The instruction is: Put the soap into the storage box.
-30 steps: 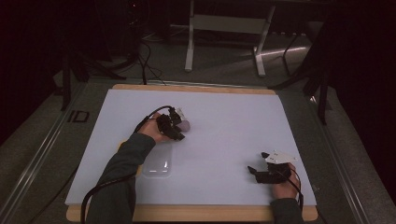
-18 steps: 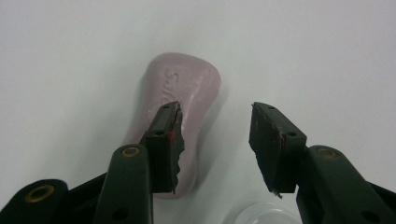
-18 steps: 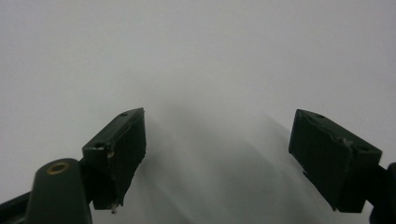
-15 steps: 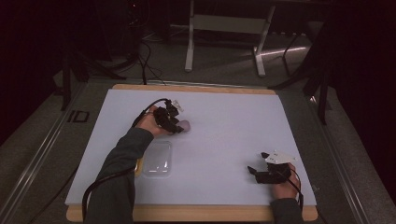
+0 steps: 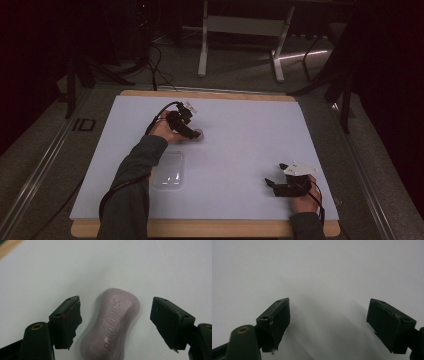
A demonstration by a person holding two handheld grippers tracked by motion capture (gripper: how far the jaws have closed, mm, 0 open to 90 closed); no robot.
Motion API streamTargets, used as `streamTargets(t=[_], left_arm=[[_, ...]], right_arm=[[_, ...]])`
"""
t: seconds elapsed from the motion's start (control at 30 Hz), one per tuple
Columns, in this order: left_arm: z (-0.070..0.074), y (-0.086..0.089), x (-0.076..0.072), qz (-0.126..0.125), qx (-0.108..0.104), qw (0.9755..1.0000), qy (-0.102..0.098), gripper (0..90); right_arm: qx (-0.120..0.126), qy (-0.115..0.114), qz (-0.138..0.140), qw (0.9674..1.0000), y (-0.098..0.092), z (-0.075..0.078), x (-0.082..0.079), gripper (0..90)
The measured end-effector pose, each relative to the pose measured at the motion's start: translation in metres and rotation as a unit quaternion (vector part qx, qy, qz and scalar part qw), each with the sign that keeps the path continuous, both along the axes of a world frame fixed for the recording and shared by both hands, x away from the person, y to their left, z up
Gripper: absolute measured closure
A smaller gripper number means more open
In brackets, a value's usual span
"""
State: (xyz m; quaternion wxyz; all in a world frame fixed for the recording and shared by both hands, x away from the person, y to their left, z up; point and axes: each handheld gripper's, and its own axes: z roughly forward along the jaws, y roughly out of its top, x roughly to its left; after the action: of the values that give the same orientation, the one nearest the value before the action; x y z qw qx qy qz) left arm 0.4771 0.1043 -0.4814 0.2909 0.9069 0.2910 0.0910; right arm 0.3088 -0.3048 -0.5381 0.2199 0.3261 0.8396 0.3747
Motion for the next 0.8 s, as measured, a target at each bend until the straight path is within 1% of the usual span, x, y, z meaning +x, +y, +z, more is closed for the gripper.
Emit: streamTargets(t=[0.03,0.27,0.3,0.37,0.4,0.43,0.57,0.63,0.7,0.77,0.8], left_arm=[[-0.002,0.000,0.001,-0.002,0.000,1.0000,0.006,24.8],[-0.017,0.002,0.005,0.006,0.003,0.9995,0.032,24.4],[-0.018,0.002,0.005,0.004,0.012,0.9994,0.032,24.4],[-0.021,0.002,0.006,0.004,0.011,0.9991,0.040,24.4],[-0.022,0.002,0.006,0.004,0.016,0.9991,0.040,24.5],[-0.024,0.002,0.006,0.004,0.015,0.9989,0.044,24.5],[-0.028,0.003,0.006,0.005,0.022,0.9985,0.050,28.1],[-0.030,0.003,0.005,0.006,0.032,0.9982,0.050,29.3],[-0.032,0.004,0.004,0.008,0.041,0.9975,0.056,29.9],[-0.031,0.004,0.002,0.007,0.041,0.9971,0.063,31.8],[-0.029,0.004,0.002,0.006,0.048,0.9967,0.065,34.9]], right_arm=[[0.000,0.000,0.000,1.0000,0.000,0.000,0.000,18.7],[-0.002,0.001,0.001,1.0000,0.000,0.000,0.000,18.7],[-0.002,0.001,0.001,1.0000,0.000,0.000,0.000,18.7],[-0.002,0.001,0.002,1.0000,0.000,0.000,0.000,18.7],[-0.003,0.000,0.002,1.0000,0.000,0.000,0.000,18.7],[-0.002,0.000,0.002,1.0000,0.001,0.000,0.000,18.8],[-0.002,0.000,0.002,1.0000,0.001,0.000,0.000,18.7],[-0.003,0.000,0.002,1.0000,0.001,0.000,0.000,18.8],[-0.004,0.000,0.002,1.0000,0.001,0.000,0.000,18.7],[-0.005,0.000,0.002,1.0000,0.001,0.000,0.000,18.7],[-0.005,0.000,0.002,1.0000,0.001,0.000,0.000,18.7]])
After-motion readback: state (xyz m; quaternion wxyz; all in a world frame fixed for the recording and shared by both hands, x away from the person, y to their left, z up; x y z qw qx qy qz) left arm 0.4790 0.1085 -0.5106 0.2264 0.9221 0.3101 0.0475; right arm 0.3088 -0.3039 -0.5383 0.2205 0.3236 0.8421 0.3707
